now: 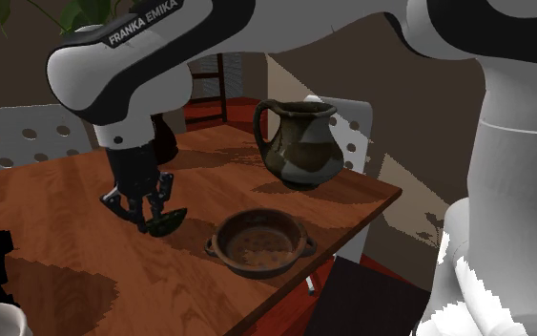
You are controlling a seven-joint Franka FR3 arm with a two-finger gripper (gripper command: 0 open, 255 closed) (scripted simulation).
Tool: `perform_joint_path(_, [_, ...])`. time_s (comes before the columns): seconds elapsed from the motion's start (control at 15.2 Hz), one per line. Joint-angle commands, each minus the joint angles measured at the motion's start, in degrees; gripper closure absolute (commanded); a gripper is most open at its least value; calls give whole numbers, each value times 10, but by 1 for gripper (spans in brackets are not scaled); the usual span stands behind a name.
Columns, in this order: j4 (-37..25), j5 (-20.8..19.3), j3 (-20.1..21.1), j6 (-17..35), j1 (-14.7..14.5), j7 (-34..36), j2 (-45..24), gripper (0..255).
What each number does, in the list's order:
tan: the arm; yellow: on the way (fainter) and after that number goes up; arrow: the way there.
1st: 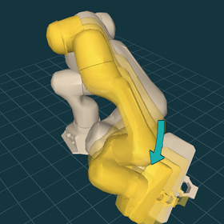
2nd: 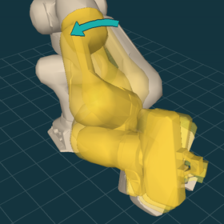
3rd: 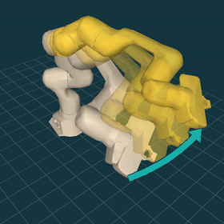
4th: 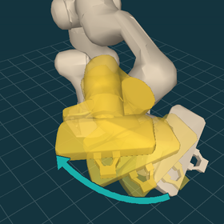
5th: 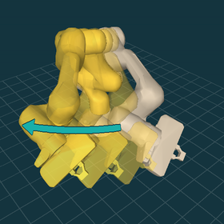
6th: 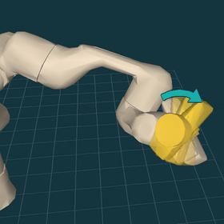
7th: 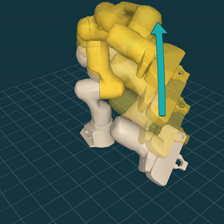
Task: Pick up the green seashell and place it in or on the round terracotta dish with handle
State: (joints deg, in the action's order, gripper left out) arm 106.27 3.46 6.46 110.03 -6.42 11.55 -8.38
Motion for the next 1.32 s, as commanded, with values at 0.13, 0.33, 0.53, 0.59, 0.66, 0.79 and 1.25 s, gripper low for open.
perform_joint_path(0.13, [-21, 0, 0, -29, 0, 2, 8, 255])
perform_joint_path(0.33, [-39, 0, 0, -51, 0, 3, 12, 255])
perform_joint_path(0.53, [-58, 0, 0, -73, 0, 4, 15, 255])
perform_joint_path(0.59, [-65, 0, 0, -80, 0, 4, 16, 255])
perform_joint_path(0.66, [-71, 0, 0, -88, 1, 5, 17, 255])
perform_joint_path(0.79, [-86, 0, 0, -103, 1, 6, 18, 255])
perform_joint_path(1.25, [-136, 0, 0, -153, 1, 9, 17, 255])
